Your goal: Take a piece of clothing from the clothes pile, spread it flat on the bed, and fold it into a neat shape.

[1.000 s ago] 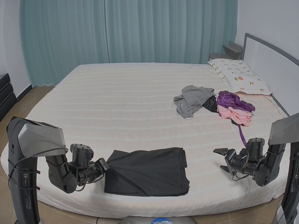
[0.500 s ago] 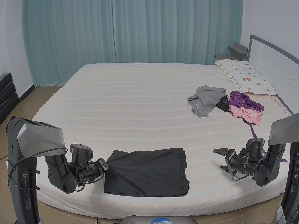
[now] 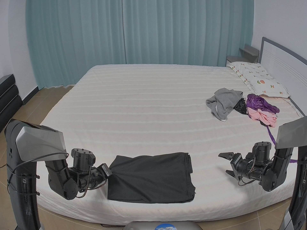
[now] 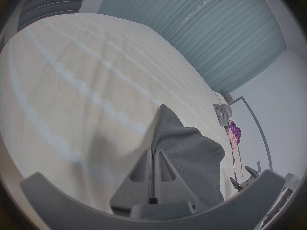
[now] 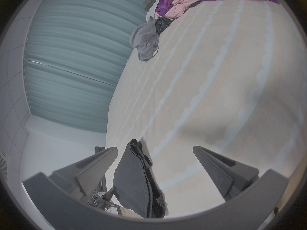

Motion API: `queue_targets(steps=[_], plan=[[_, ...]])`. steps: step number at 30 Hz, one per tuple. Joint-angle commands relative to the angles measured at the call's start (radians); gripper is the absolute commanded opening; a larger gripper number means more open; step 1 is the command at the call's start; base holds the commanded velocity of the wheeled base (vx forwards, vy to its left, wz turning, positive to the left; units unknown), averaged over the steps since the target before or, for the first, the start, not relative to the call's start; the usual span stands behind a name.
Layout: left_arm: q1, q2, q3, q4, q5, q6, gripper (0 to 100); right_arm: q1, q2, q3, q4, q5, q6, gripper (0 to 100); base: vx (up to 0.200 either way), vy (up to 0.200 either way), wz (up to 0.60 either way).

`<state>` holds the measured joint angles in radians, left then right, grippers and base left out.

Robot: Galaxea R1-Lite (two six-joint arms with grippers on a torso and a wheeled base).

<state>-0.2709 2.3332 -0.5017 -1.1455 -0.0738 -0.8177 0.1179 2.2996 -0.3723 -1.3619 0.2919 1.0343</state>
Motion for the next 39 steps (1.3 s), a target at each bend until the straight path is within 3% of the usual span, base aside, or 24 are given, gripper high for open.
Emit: queue_targets(steps=[1, 8, 9, 27, 33, 39], plan=[[-0.007, -0.002, 0.003, 0.000, 0.000, -0.001, 0, 0.000, 0.001, 0.000, 0.000, 0.000, 0.000, 100, 0.000, 0.000, 0.00], [-0.014, -0.008, 0.017, 0.000, -0.001, -0.006, 0, 0.003, -0.009, -0.003, 0.010, 0.012, 0.001, 100, 0.000, 0.000, 0.00], [-0.014, -0.008, 0.017, 0.000, -0.001, -0.006, 100, 0.003, -0.009, -0.003, 0.010, 0.012, 0.001, 100, 0.000, 0.000, 0.00], [0.010, -0.060, 0.018, 0.003, -0.021, -0.141, 100, 0.006, -0.019, 0.001, 0.000, -0.010, -0.010, 100, 0.000, 0.000, 0.00], [0.032, -0.092, 0.022, 0.000, -0.003, -0.159, 100, -0.024, -0.206, 0.056, 0.004, -0.051, -0.045, 100, 0.000, 0.000, 0.00], [0.050, -0.291, 0.089, -0.063, 0.089, -0.136, 100, -0.035, -0.450, 0.165, 0.012, -0.083, -0.065, 100, 0.000, 0.000, 0.00]])
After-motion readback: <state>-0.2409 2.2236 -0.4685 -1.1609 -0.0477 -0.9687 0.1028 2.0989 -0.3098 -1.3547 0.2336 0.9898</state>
